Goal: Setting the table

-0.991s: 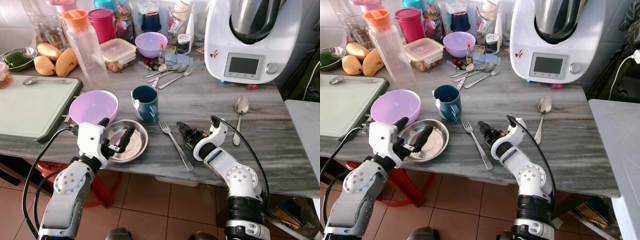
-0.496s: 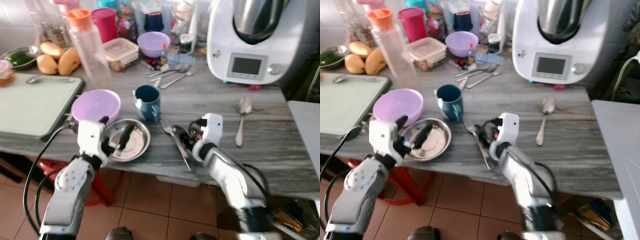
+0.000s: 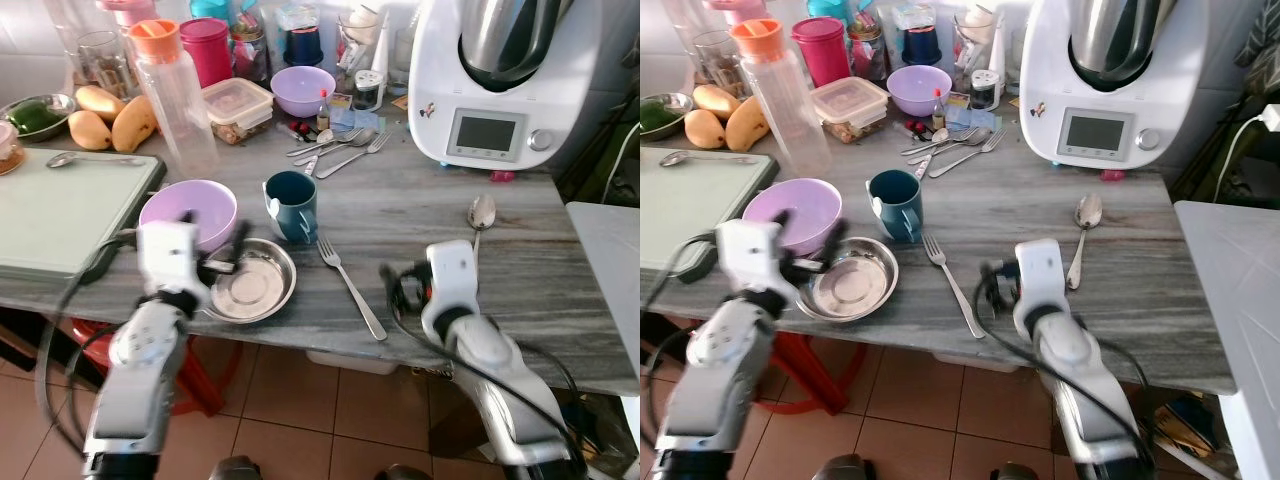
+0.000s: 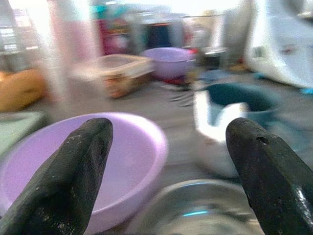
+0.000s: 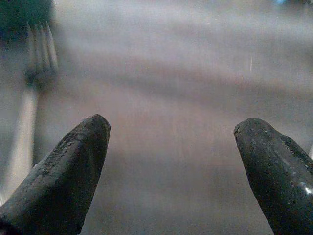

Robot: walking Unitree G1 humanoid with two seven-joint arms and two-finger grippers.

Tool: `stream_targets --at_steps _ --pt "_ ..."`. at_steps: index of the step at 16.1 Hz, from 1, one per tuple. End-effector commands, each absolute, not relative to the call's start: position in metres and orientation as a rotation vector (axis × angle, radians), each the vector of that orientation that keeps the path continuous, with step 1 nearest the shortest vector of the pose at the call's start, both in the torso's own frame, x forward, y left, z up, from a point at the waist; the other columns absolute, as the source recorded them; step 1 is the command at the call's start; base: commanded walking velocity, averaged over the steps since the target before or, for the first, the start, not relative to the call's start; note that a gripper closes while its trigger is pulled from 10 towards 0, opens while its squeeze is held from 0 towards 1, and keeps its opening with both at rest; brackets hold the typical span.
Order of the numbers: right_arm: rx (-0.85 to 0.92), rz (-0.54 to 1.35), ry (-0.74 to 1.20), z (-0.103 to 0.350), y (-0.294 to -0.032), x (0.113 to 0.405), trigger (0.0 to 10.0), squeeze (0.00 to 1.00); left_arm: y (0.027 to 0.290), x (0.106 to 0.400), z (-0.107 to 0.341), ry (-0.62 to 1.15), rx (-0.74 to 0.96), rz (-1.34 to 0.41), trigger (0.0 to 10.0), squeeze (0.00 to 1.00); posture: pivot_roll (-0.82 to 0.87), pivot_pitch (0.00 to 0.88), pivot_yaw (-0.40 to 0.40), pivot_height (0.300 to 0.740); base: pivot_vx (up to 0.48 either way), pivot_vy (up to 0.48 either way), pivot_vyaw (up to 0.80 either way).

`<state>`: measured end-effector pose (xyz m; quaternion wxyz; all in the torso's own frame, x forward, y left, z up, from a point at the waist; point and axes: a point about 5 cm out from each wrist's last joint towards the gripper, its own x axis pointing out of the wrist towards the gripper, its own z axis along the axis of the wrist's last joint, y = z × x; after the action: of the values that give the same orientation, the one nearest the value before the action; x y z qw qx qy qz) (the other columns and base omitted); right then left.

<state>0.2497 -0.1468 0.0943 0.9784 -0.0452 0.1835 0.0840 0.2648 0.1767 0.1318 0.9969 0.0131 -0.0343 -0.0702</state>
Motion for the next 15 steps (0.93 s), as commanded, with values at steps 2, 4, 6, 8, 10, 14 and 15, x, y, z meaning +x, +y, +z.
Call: stream_targets --at_steps 2,4,6,8,10,14,15 --pt "-0.142 0.188 0.379 0.094 -0.148 0.243 10.0 1.0 0.201 0.258 0.125 -0.026 0.009 -0.034 10.0 0.0 0.01 0.0 0.002 0.74 0.0 0.0 0.0" --pt "-0.164 0.219 0.417 0.087 -0.146 0.24 10.0 1.0 0.212 0.249 0.121 -0.004 -0.017 -0.015 10.0 0.0 0.02 0.0 -0.005 0.74 0.0 0.0 0.0" --pt "-0.162 0.257 0.465 0.085 -0.137 0.24 10.0 1.0 0.216 0.241 0.118 0.009 -0.016 -0.033 10.0 0.0 0.03 0.0 -0.008 0.74 0.0 0.0 0.0" --pt "-0.099 0.308 0.456 0.089 -0.121 0.247 10.0 1.0 0.22 0.232 0.109 0.043 0.012 -0.063 10.0 0.0 0.04 0.002 -0.009 0.74 0.0 0.0 0.0" --pt "-0.056 0.361 0.445 0.095 -0.109 0.25 10.0 1.0 0.222 0.23 0.107 0.053 0.023 -0.059 10.0 0.0 0.04 0.004 -0.009 0.74 0.0 0.0 0.0" --pt "-0.029 0.413 0.452 0.099 -0.103 0.25 10.0 1.0 0.221 0.232 0.109 0.046 0.021 -0.071 10.0 0.0 0.04 0.002 -0.007 0.74 0.0 0.0 0.0" --pt "-0.029 0.413 0.452 0.099 -0.103 0.25 10.0 1.0 0.221 0.232 0.109 0.046 0.021 -0.071 10.0 0.0 0.04 0.002 -0.007 0.74 0.0 0.0 0.0"
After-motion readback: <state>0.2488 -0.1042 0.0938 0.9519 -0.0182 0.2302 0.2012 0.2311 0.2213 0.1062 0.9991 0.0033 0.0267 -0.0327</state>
